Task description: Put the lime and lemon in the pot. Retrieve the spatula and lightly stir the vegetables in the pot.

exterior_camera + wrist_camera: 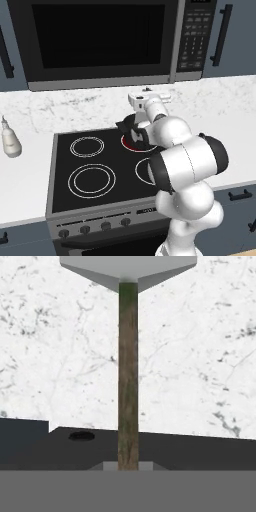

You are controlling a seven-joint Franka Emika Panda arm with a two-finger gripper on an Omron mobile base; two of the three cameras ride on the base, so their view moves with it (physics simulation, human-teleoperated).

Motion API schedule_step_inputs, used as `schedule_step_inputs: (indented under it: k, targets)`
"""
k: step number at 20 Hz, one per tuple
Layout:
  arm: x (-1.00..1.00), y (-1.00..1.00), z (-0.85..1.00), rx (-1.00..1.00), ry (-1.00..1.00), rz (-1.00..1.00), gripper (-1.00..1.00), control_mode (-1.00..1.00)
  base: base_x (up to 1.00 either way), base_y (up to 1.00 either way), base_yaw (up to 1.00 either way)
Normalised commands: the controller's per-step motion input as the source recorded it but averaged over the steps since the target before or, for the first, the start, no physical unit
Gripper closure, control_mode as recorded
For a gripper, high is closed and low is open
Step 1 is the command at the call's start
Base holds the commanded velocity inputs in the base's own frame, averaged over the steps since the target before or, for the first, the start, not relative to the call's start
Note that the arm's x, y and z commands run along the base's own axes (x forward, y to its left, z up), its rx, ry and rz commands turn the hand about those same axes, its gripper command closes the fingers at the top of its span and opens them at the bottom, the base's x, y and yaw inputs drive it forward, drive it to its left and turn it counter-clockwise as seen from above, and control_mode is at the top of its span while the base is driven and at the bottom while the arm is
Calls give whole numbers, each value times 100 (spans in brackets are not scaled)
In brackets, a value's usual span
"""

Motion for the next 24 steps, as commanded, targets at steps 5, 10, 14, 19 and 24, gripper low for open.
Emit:
schedule_step_inputs:
  k: [5, 10, 14, 19, 24]
  targets:
    - [47, -16, -54, 0, -9, 5, 100, -100, 0, 0, 0]
    - [36, -20, -61, 0, -14, 4, 100, -100, 0, 0, 0]
    - [21, -14, -62, 0, -25, 4, 100, -100, 0, 0, 0]
    - [13, -10, -67, 0, -27, 4, 100, -100, 0, 0, 0]
    - [18, -31, -70, 0, -24, 3, 100, -100, 0, 0, 0]
